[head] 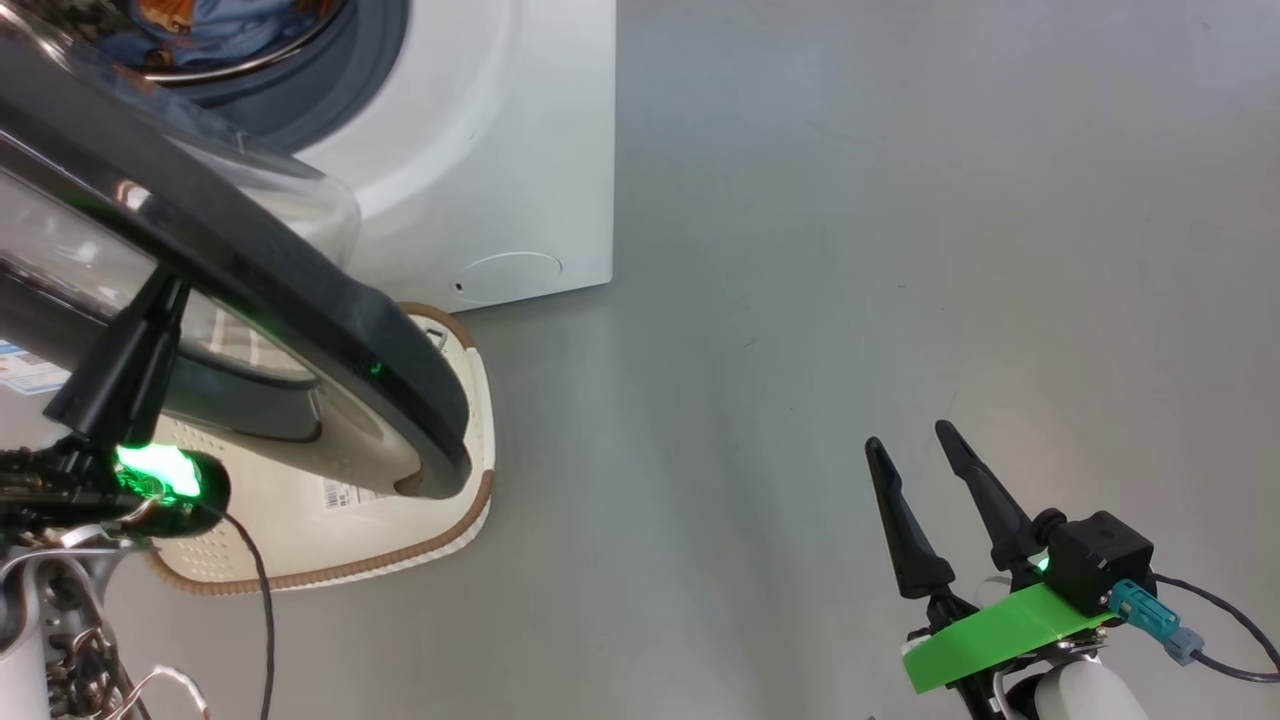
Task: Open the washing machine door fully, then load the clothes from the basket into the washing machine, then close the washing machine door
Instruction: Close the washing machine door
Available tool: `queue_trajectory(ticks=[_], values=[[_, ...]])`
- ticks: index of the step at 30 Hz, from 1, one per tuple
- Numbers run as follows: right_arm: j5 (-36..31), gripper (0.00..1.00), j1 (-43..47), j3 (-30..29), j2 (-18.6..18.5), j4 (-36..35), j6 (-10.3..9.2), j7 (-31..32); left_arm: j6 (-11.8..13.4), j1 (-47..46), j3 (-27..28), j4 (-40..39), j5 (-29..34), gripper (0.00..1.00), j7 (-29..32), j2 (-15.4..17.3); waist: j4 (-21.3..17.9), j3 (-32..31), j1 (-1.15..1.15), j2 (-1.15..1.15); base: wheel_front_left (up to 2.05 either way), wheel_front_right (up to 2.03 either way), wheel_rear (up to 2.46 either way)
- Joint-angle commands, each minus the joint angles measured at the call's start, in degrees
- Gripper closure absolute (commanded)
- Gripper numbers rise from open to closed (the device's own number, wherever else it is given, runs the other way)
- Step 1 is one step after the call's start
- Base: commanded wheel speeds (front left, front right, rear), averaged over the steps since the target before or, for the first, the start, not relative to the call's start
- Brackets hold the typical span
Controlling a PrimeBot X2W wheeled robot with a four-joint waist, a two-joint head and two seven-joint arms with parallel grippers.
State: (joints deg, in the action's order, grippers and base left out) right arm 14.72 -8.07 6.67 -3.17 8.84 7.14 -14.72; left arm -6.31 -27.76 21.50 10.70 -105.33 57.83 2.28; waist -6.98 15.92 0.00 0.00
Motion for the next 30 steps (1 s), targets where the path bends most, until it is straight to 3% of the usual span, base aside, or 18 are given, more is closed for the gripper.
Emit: queue_trajectory(ticks=[1,15,30], values=[[0.5,0.00,0.7,1.3,0.3,-1.4,0.35,-0.3,-0.7,-1.6,1.5,-1.0,1.0,1.00,0.1,1.7,0.2,-0.2,0.00,0.00,0.00,0.00,0.00],[0.4,0.00,0.7,1.0,0.3,0.6,0.35,-0.3,-1.1,2.1,2.4,0.9,2.8,1.00,-1.4,1.0,3.8,-4.9,0.00,0.00,0.00,0.00,0.00],[0.9,0.00,2.4,0.3,0.3,2.2,0.35,-0.3,-1.2,10.8,3.6,-0.6,3.8,1.00,-7.3,0.6,6.8,-10.0,0.00,0.00,0.00,0.00,0.00]])
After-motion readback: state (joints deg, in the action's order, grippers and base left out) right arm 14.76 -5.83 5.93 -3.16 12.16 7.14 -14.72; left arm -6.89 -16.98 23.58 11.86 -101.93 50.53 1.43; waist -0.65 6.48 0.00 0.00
